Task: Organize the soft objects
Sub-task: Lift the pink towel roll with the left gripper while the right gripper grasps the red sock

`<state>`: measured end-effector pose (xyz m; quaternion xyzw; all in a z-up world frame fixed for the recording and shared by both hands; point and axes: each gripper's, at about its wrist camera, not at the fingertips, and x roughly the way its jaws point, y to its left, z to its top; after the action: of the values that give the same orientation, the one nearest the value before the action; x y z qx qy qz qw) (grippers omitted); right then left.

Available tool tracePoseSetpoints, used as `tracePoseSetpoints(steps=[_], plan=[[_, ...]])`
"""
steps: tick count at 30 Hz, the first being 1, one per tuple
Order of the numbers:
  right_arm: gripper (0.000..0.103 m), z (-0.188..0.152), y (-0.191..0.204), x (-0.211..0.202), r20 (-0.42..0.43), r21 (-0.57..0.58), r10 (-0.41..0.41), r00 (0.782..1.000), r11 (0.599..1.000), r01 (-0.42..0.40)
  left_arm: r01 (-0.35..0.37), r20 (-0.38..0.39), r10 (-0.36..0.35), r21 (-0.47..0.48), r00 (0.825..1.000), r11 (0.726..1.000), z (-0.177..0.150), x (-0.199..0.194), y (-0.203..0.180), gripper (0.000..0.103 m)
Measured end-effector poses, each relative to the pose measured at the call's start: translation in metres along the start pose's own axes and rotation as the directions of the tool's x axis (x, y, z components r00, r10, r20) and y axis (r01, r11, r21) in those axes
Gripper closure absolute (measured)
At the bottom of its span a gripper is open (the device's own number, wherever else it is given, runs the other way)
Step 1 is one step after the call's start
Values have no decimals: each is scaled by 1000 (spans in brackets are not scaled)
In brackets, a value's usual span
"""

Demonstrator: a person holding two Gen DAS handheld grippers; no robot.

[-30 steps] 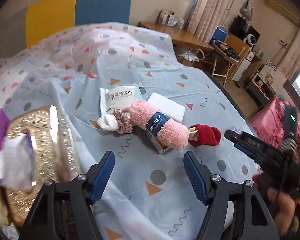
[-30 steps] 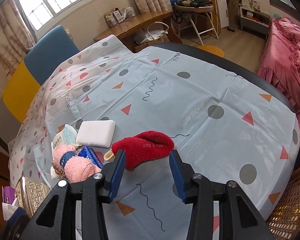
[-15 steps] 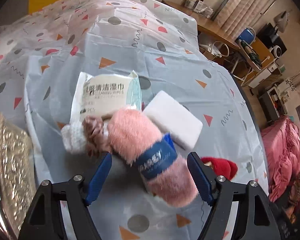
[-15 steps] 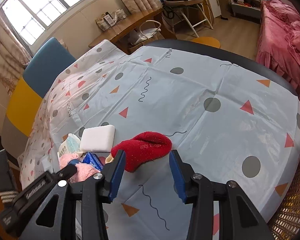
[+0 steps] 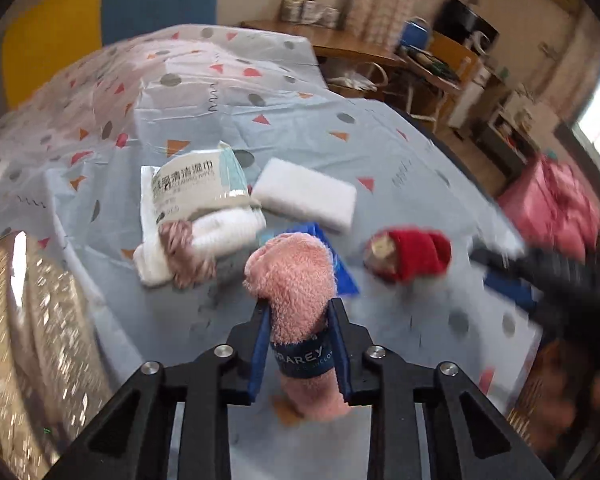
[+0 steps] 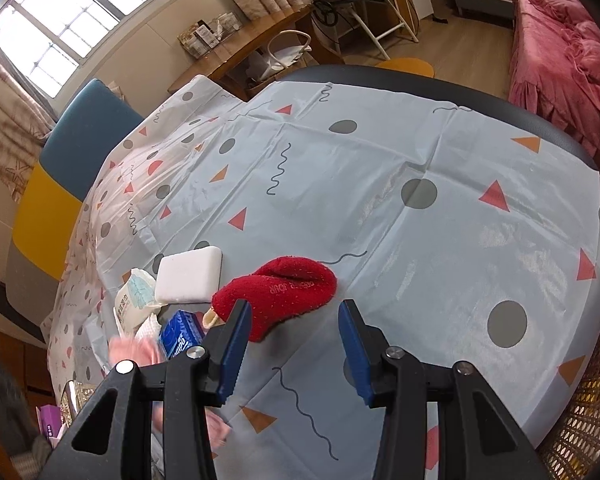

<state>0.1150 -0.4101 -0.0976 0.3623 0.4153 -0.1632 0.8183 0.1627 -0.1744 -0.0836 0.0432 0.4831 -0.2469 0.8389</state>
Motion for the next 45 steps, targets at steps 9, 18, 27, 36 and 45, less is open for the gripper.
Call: tracePoseSetpoints(steps=[9,18,27,36,45], plan=[[58,0,-4,5,-20,21,9,1000,1000,-8,-22,-37,25,74,999,997,-68,-2,-3,73],[52,-3,6,10,-42,-11,38,998,999,-38,-36,-49,38,41,998,998,-83,18,-1,58],[34,6,81,35,-1,-592,-169,986,795,135,-31,-32,32,41,999,999,-88,14,2,58],[68,-13,80,89,-91,-675,-247,965,728,123,-29,-19,30,51,999,998,-93,12,3,58],[78,-25,72,80,-130,-620,-209,969,780,85,-23,-19,24,42,1000,999,-66,-10,0,68]])
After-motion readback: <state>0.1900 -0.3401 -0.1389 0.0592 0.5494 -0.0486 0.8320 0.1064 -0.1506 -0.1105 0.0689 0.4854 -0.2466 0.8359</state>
